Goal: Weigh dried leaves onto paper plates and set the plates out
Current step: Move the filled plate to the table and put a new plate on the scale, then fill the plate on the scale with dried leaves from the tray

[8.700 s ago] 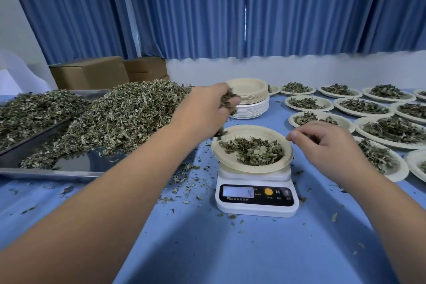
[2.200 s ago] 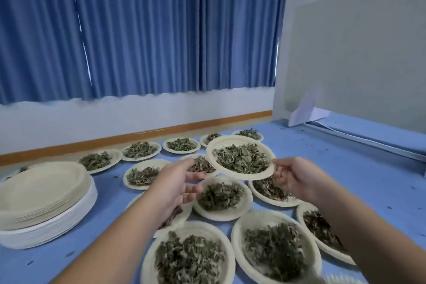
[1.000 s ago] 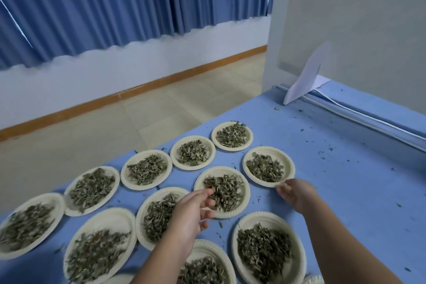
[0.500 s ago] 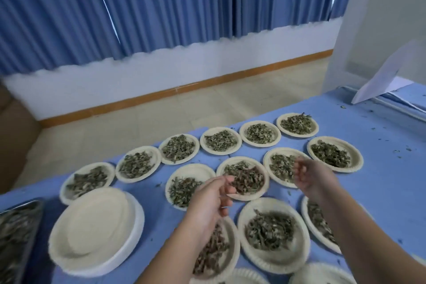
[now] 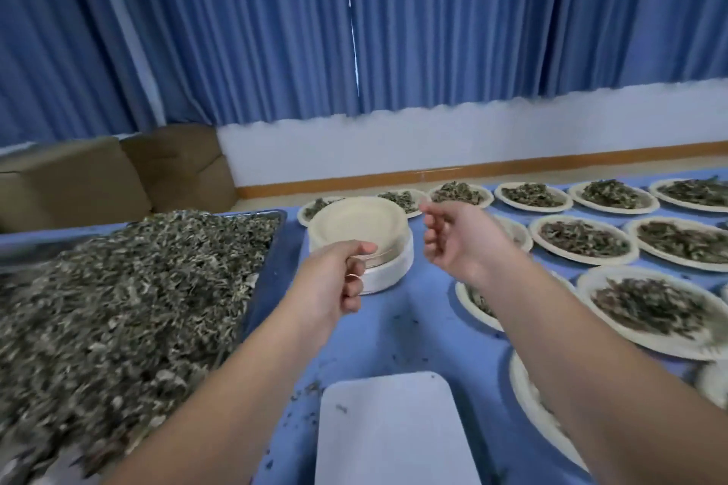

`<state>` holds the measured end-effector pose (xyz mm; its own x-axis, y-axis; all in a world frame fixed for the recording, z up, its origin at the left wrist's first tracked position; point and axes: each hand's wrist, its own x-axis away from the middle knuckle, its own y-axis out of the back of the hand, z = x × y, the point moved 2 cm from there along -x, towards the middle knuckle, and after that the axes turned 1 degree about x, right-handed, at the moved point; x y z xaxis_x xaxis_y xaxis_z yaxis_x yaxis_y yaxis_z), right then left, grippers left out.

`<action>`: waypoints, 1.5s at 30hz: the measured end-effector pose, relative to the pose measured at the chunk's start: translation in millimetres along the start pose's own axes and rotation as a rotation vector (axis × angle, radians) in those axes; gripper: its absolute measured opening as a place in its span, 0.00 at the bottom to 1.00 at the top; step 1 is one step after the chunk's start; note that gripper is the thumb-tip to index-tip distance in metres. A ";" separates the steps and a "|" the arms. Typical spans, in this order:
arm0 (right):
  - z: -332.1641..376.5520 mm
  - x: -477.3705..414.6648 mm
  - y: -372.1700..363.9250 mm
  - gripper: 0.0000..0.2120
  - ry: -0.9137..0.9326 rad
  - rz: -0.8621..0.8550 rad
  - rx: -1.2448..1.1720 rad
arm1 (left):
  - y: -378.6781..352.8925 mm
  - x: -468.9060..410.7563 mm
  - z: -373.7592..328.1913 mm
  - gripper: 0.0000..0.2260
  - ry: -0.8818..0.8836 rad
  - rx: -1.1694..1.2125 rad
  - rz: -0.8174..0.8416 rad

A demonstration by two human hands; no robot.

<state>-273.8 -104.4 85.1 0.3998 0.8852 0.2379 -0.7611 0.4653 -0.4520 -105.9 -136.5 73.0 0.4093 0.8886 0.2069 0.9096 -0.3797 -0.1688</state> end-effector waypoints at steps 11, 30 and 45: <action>-44.6 118.8 15.8 0.05 0.003 -0.033 0.170 | 44.6 129.8 60.8 0.10 -0.148 -0.010 -0.249; -24.7 16.3 -60.6 0.15 0.520 -0.054 1.594 | 74.6 92.0 104.6 0.10 -0.234 -0.163 -0.262; -37.0 -24.8 -82.3 0.09 0.420 0.045 1.730 | 75.3 91.0 104.4 0.09 -0.212 -0.154 -0.248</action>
<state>-202.1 -164.7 84.6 0.2459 0.9653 -0.0875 -0.2802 0.1572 0.9470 -7.7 -57.4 -21.5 0.1659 0.9860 0.0165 0.9860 -0.1661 0.0121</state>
